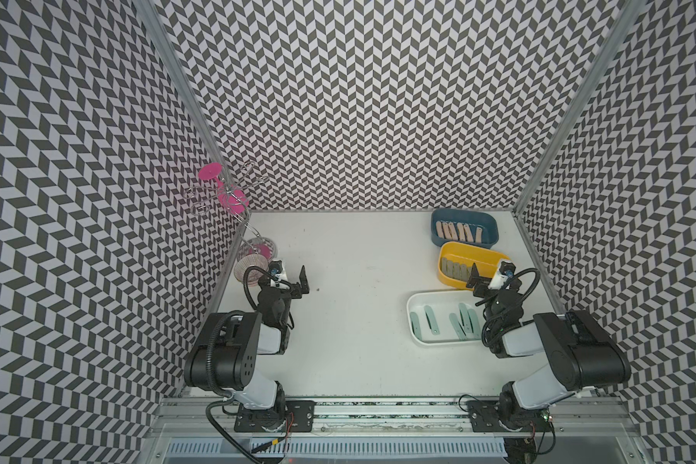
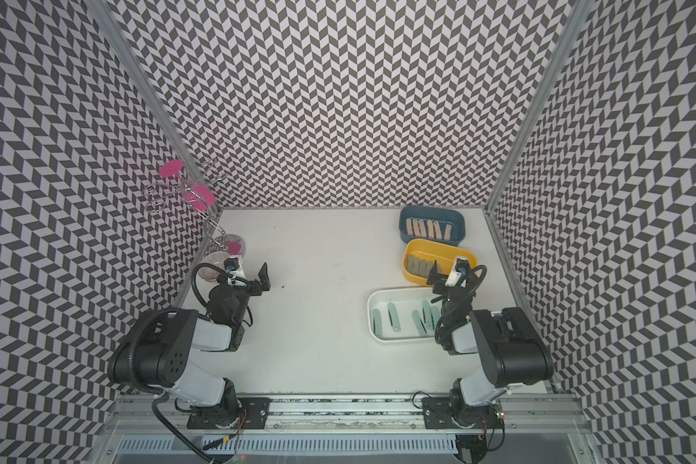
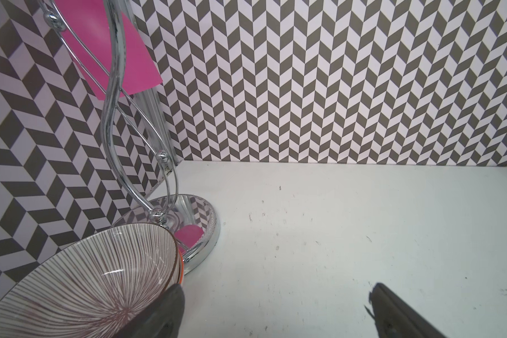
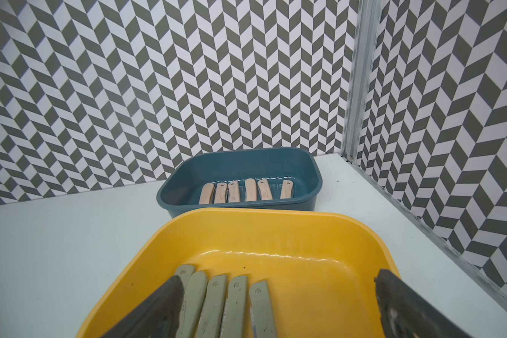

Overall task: Place the fruit knives into the storage box by color
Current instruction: Reset both arms

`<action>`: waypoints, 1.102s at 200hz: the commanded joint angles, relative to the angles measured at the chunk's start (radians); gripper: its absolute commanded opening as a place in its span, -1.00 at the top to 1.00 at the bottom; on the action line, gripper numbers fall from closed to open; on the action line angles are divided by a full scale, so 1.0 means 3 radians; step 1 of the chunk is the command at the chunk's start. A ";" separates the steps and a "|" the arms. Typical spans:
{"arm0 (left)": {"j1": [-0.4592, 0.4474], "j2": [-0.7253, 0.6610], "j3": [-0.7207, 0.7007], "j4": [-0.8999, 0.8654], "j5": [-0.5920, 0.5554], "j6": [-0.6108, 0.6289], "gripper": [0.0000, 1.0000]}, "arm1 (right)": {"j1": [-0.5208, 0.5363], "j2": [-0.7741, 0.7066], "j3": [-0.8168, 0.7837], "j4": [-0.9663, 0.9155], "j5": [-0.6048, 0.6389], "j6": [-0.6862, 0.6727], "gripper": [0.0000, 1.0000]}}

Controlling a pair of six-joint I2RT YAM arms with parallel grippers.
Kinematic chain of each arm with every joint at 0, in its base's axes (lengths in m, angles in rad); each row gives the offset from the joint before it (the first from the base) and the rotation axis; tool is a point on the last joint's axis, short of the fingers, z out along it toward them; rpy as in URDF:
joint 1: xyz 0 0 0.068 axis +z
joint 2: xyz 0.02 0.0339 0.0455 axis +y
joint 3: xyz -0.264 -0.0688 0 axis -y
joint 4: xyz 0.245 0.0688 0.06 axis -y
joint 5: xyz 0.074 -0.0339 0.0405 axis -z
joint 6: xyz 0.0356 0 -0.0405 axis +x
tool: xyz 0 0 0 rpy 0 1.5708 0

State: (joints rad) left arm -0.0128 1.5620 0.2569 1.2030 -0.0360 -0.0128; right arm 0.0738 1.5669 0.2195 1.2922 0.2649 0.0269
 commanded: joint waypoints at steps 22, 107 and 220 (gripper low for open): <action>0.0007 -0.0032 -0.0005 0.0122 0.0028 0.0050 -1.00 | -0.0001 0.0003 -0.0051 0.0297 -0.0002 -0.0031 -0.99; -0.0003 -0.0022 -0.0002 0.0122 -0.0008 0.0046 -1.00 | 0.0117 0.0052 -0.0069 0.0405 0.0309 -0.0054 -0.99; -0.0003 -0.0017 -0.0002 0.0137 -0.0008 0.0048 -1.00 | 0.0111 0.0039 -0.0074 0.0398 0.0294 -0.0053 -1.00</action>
State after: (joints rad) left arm -0.0170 1.5612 0.2440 1.2327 -0.0319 0.0063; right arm 0.1089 1.5715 0.1963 1.3655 0.3412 0.0086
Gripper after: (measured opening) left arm 0.997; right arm 0.994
